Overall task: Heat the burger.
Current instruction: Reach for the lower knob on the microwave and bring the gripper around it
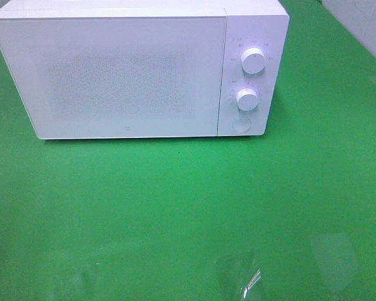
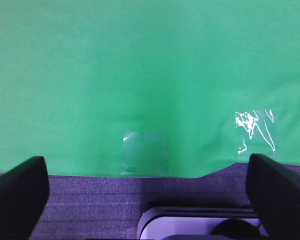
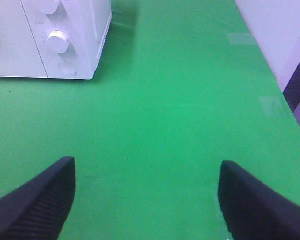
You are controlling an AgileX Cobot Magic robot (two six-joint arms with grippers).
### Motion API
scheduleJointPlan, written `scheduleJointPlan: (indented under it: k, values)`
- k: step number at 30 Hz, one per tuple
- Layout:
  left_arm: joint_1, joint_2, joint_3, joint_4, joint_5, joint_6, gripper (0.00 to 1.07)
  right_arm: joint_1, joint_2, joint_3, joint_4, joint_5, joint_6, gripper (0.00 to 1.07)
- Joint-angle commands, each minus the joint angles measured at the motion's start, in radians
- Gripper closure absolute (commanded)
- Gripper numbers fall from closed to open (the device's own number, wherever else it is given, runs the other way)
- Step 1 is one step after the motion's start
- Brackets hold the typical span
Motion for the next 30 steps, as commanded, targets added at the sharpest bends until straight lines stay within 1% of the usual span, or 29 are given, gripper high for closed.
scheduleJointPlan:
  k: [1,2,3,4,5,15,23,27,30]
  values:
    - [0.003,-0.12,0.043,-0.001,-0.061,0.004,0.06,-0.004,-0.027,0.002,0.001,-0.009,0.005,0.32]
    - [0.003,-0.12,0.043,-0.001,-0.061,0.004,0.06,-0.004,-0.027,0.002,0.001,-0.009,0.005,0.32]
    - [0.003,-0.166,0.043,0.001,-0.063,0.004,0.06,-0.004,-0.027,0.002,0.001,-0.009,0.005,0.32]
    - [0.003,-0.166,0.043,0.001,-0.063,0.004,0.06,-0.004,-0.027,0.002,0.001,-0.009,0.005,0.32]
    - [0.003,-0.202,0.043,0.014,-0.063,0.008,0.06,-0.004,-0.027,0.002,0.001,-0.009,0.005,0.32]
    - [0.003,-0.343,0.043,0.016,-0.064,0.008,0.06,-0.004,-0.027,0.002,0.001,-0.009,0.005,0.32]
    - [0.003,-0.544,0.043,0.022,-0.064,0.008,0.06,-0.004,-0.027,0.002,0.001,-0.009,0.005,0.32]
    - [0.003,-0.585,0.043,0.035,-0.064,0.009,0.06,-0.004,-0.027,0.002,0.001,-0.009,0.005,0.32]
    - [0.003,-0.582,0.043,0.035,-0.064,0.008,0.06,-0.004,-0.027,0.002,0.001,-0.009,0.005,0.32]
